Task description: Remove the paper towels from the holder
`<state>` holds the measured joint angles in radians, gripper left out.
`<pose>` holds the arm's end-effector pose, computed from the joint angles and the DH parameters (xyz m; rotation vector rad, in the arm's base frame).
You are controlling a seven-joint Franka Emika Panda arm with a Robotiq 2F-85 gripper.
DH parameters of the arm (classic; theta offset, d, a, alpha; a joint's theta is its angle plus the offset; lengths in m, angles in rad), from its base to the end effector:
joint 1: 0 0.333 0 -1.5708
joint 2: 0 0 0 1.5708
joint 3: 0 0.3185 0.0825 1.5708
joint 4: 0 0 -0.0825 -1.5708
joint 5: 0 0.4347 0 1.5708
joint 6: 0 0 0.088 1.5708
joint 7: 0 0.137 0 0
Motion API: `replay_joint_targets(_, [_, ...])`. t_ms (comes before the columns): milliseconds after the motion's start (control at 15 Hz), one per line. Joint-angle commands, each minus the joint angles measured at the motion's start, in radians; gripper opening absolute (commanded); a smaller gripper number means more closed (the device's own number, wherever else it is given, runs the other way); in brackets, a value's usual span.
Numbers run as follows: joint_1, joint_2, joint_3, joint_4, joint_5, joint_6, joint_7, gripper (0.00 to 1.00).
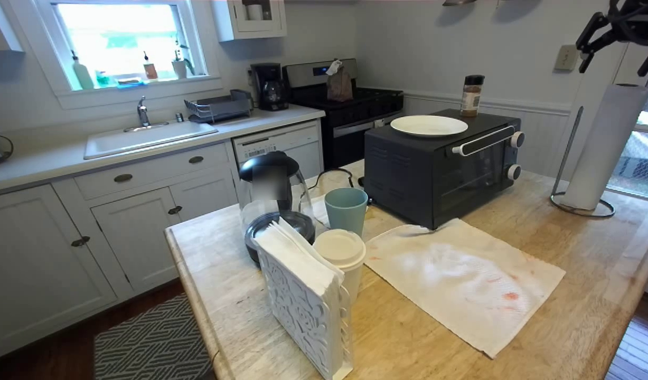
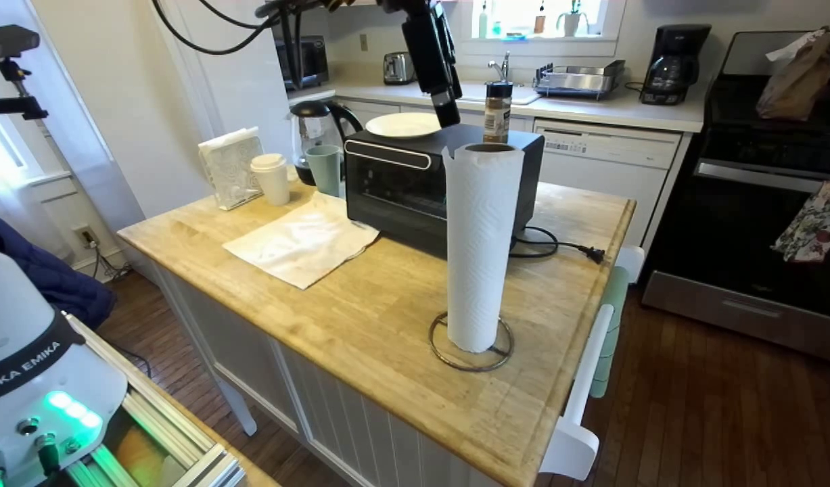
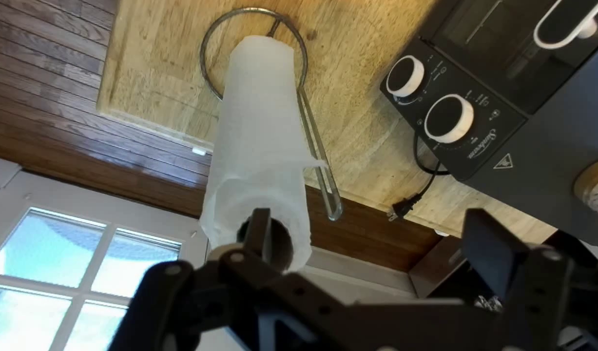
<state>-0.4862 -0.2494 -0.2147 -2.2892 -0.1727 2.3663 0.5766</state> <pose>0.4190 -0.3633 0.4345 2.4944 -1.6625 0.4793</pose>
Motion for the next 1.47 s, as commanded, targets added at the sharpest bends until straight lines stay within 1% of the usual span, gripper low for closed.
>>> replay_joint_targets(0, [0.021,0.065,-0.021,0.080,-0.027,-0.020,-0.032,1.00])
replay_joint_targets(400, [0.029,0.144,-0.051,0.160,-0.040,-0.062,-0.054,1.00])
replay_joint_targets(733, [0.050,0.182,-0.077,0.192,-0.021,-0.103,-0.110,1.00])
replay_joint_targets(800, [0.053,0.187,-0.083,0.199,-0.020,-0.109,-0.118,0.99])
replay_joint_targets(1000, [0.062,0.201,-0.095,0.215,-0.017,-0.133,-0.140,0.88])
replay_joint_targets(1067, [0.064,0.206,-0.099,0.221,-0.017,-0.138,-0.145,0.76])
replay_joint_targets(1333, [0.068,0.222,-0.110,0.235,-0.013,-0.152,-0.160,0.48])
replay_joint_targets(1400, [0.069,0.226,-0.112,0.238,-0.012,-0.156,-0.163,0.53])
